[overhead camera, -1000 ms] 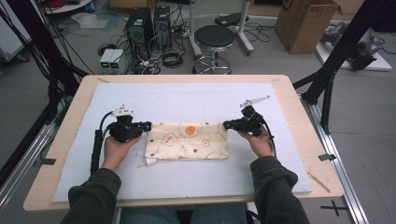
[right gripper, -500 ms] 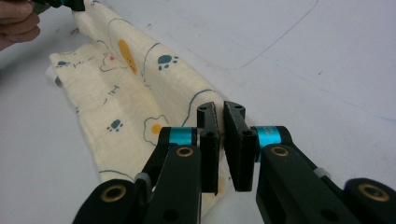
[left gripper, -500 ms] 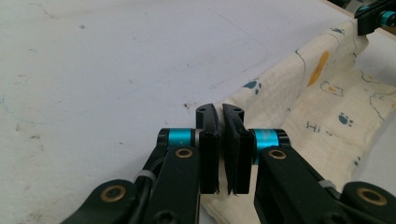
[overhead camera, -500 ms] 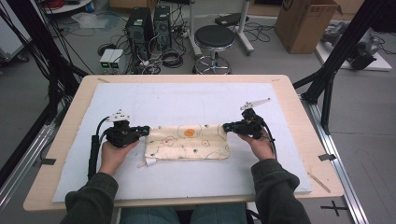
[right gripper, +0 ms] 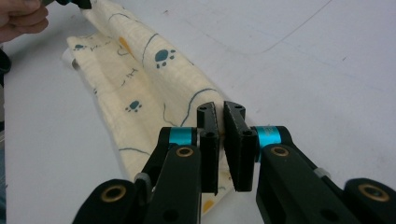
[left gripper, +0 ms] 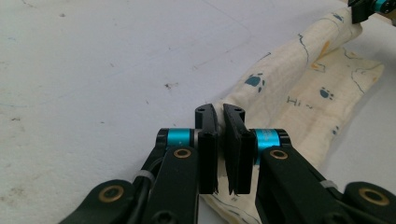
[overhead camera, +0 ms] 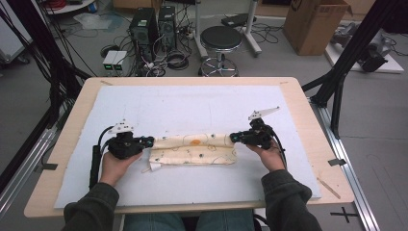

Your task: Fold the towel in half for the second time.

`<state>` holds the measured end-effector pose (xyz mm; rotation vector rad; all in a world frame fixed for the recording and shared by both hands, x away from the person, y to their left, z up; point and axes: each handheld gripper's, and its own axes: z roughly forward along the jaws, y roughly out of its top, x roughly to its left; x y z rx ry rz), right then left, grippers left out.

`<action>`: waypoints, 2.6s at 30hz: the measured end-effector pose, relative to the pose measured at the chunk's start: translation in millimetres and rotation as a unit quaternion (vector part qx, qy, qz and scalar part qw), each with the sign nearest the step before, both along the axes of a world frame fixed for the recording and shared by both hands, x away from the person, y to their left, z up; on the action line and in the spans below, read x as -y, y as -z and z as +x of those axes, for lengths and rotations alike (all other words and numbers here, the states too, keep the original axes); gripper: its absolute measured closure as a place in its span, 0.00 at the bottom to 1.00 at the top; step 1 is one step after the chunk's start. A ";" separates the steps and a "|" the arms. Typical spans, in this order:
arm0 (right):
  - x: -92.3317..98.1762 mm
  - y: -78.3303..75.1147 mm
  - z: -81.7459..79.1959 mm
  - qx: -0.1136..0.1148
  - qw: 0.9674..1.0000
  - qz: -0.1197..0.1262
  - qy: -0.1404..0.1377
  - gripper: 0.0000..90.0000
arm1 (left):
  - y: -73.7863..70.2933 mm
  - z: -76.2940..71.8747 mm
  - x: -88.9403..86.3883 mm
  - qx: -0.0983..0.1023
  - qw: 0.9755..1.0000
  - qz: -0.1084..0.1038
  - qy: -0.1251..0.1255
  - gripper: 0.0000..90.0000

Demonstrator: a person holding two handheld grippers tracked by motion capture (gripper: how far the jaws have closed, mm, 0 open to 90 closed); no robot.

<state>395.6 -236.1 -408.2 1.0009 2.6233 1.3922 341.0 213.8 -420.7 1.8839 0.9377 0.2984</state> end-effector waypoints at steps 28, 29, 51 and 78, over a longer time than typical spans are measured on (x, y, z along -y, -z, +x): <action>6.3 16.6 -32.9 -0.002 1.000 -0.018 -0.022 0.91 | 10.1 -28.5 5.6 -0.014 0.997 0.049 0.049 0.90; 6.7 16.8 -34.0 -0.005 1.000 -0.020 -0.023 0.91 | 11.1 -29.1 5.6 -0.014 0.998 0.046 0.048 0.90; -24.0 -9.1 -26.4 0.005 0.999 0.006 -0.054 0.81 | -19.4 -4.4 31.4 -0.016 0.998 0.010 0.059 0.82; -82.3 24.0 -31.4 -0.009 0.990 -0.085 -0.113 0.91 | 12.8 -11.5 64.6 -0.054 0.986 0.104 0.118 0.95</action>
